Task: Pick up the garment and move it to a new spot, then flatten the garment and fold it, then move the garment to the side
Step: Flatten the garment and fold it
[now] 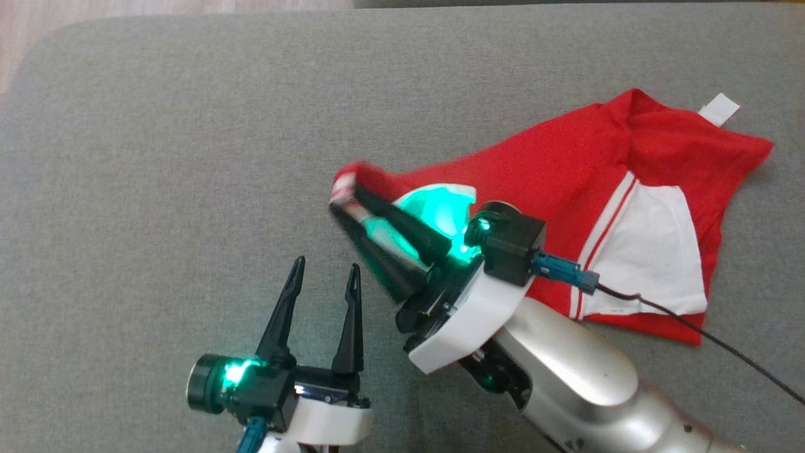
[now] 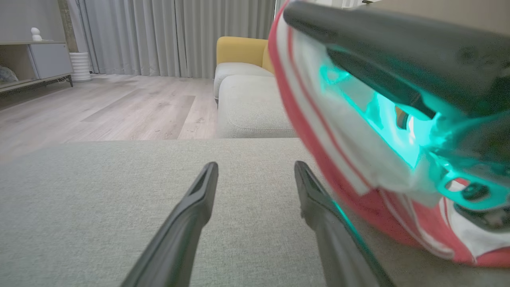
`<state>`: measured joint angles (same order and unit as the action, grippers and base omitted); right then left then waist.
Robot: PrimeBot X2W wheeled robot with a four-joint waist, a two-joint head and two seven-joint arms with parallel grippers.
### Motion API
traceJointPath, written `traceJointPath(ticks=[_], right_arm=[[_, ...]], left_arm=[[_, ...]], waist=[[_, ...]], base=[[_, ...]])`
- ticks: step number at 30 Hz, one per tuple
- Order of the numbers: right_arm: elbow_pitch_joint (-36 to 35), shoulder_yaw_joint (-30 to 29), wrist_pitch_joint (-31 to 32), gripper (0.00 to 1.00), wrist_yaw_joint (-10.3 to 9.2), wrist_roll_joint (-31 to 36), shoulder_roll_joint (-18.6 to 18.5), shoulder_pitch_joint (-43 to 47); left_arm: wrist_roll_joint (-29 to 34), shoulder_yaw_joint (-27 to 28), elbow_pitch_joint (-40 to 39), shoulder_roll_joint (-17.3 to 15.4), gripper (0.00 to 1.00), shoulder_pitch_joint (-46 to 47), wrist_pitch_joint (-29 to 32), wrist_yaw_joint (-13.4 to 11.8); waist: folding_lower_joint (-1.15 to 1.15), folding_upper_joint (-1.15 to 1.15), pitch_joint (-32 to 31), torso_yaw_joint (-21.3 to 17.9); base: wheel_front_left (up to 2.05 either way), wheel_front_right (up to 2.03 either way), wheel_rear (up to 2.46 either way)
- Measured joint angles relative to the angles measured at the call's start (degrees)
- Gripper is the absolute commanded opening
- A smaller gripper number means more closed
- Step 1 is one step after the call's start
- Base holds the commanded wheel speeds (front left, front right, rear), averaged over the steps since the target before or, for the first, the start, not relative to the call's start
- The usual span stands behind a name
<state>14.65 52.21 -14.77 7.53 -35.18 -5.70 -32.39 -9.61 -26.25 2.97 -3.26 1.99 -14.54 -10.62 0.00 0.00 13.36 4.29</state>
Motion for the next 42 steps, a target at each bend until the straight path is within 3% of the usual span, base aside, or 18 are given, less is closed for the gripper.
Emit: traceJointPath(ticks=[4, 11, 16, 19, 25, 30, 39, 42], right_arm=[[-2.5, -4.8, 0.0, 1.00, 0.00, 2.4, -0.3, 1.7], [-7.7, -25.6, 0.0, 1.00, 0.00, 9.5, -6.7, 8.6], [-10.6, -41.0, 0.0, 1.00, 0.00, 13.3, -6.9, 18.1], [-11.5, -46.0, 0.0, 1.00, 0.00, 15.3, -6.1, 22.8], [-12.5, -49.1, 0.0, 1.00, 0.00, 16.3, -3.1, 27.0], [-12.9, -48.9, 0.0, 1.00, 0.00, 16.3, -1.1, 27.2], [-12.9, -49.4, 0.0, 1.00, 0.00, 16.3, -0.4, 28.6], [-12.7, -49.4, 0.0, 1.00, 0.00, 16.3, -0.3, 29.7]], left_arm=[[0.0, 0.3, 0.0, 0.0, 1.00, 0.0, 0.0, -0.1], [1.7, 0.2, 0.0, 0.0, 1.00, 0.0, 0.0, 0.3], [5.1, -3.9, 2.0, 0.0, 1.00, 1.9, 0.0, 3.1], [6.8, -7.4, 4.7, 0.0, 1.00, 6.0, -0.1, 5.1], [8.3, -15.0, 16.3, 0.0, 1.00, 14.6, -0.2, 9.4], [8.3, -18.5, 29.2, 0.0, 1.00, 18.4, 2.6, 9.7], [15.1, -20.9, 36.9, -1.0, 1.00, 22.2, 2.9, 0.9], [16.7, -21.7, 37.1, -2.1, 1.00, 22.6, 3.0, -0.4]], waist=[[0.00, 0.00, -0.5, 0.0], [0.00, 0.00, -1.2, -3.0], [0.00, 0.00, -1.1, -6.2], [0.00, 0.00, -0.7, -8.5], [0.00, 0.00, 0.6, -14.3], [0.00, 0.00, 1.7, -19.6], [0.00, 0.00, 1.9, -24.4], [0.00, 0.00, 1.5, -24.4]], base=[[0.00, 0.00, 0.00], [0.00, 0.00, 0.00], [0.00, 0.00, 0.00], [0.00, 0.00, 0.00], [0.00, 0.00, 0.00], [0.00, 0.00, 0.00], [0.00, 0.00, 0.00], [0.00, 0.00, 0.00]])
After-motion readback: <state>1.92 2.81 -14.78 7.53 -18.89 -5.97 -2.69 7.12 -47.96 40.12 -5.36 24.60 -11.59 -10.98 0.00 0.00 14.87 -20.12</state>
